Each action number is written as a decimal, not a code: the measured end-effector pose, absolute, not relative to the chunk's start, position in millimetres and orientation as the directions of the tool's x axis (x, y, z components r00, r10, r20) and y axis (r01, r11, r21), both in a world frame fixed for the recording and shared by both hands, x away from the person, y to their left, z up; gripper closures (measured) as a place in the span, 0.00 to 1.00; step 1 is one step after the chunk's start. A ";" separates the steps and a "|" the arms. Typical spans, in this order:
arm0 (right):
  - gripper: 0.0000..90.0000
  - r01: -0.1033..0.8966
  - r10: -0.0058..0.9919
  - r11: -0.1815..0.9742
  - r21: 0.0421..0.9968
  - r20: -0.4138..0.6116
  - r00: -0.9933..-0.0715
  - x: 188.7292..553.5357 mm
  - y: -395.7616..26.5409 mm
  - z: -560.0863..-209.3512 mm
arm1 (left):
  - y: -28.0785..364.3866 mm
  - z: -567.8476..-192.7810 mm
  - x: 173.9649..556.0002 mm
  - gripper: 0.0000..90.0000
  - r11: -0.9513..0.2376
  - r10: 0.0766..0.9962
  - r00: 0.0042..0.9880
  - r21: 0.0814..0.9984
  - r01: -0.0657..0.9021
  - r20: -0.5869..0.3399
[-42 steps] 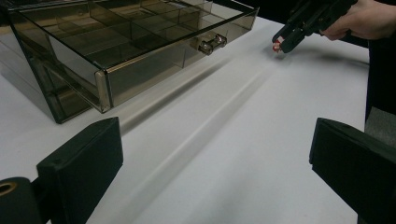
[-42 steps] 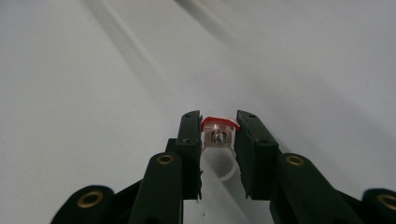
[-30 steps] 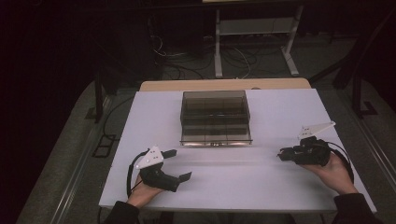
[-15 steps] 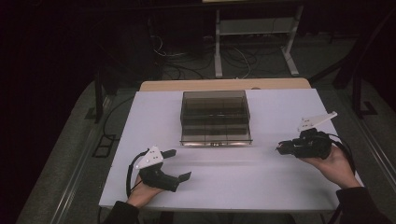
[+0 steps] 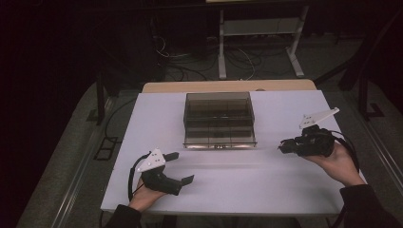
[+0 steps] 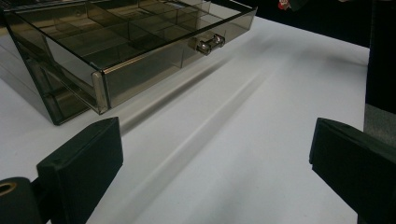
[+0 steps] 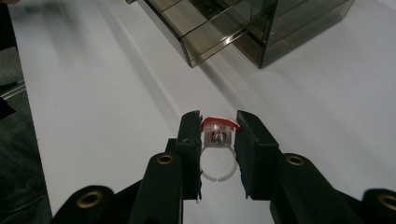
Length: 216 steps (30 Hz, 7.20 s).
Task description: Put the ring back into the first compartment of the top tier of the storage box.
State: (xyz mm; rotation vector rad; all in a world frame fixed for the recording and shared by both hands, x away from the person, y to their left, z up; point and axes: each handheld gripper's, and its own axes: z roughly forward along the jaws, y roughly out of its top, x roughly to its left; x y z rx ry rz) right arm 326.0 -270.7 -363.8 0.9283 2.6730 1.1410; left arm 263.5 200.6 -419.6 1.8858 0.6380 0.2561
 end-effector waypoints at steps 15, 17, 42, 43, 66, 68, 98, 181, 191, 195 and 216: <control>0.79 0.478 0.551 0.547 0.687 0.133 -0.824 331.1 -262.8 -350.5 | 201.0 -419.5 263.0 0.02 -0.277 0.541 0.833 0.909 0.310 -0.120; 0.79 0.473 0.547 0.548 0.690 0.131 -0.827 331.8 -261.6 -348.7 | 201.1 -419.5 263.0 0.02 -0.276 0.540 0.833 0.910 0.310 -0.119; 0.78 0.435 0.518 0.573 0.695 0.105 -0.849 343.2 -242.8 -326.2 | 200.5 -419.6 262.6 0.02 -0.277 0.536 0.835 0.909 0.310 -0.121; 0.78 0.432 0.516 0.574 0.695 0.103 -0.851 343.8 -241.2 -324.8 | 200.6 -419.6 262.6 0.02 -0.278 0.536 0.836 0.909 0.310 -0.121; 0.78 0.388 0.470 0.598 0.701 0.085 -0.878 353.2 -212.5 -310.5 | 200.6 -419.4 262.3 0.02 -0.277 0.532 0.838 0.910 0.308 -0.122; 0.78 0.380 0.464 0.601 0.703 0.080 -0.882 354.1 -209.7 -309.4 | 200.9 -419.2 262.3 0.02 -0.276 0.533 0.837 0.910 0.309 -0.122; 0.78 0.327 0.401 0.635 0.700 0.064 -0.914 362.4 -169.5 -301.4 | 201.7 -418.8 261.9 0.02 -0.274 0.533 0.837 0.912 0.307 -0.122; 0.78 0.302 0.315 0.711 0.635 0.096 -0.944 409.1 -82.4 -360.9 | 204.0 -417.8 261.2 0.03 -0.263 0.520 0.844 0.916 0.302 -0.129; 0.77 0.295 0.308 0.726 0.621 0.090 -0.947 410.5 -77.6 -367.5 | 204.0 -417.8 261.0 0.03 -0.262 0.520 0.844 0.917 0.302 -0.130; 0.71 0.292 0.313 0.735 0.612 0.076 -0.947 409.4 -76.3 -369.9 | 204.0 -417.9 261.2 0.03 -0.263 0.519 0.845 0.916 0.302 -0.130; 0.52 0.298 0.343 0.673 0.677 0.071 -0.936 393.5 -90.0 -344.7 | 202.8 -418.6 261.5 0.03 -0.268 0.516 0.846 0.914 0.304 -0.130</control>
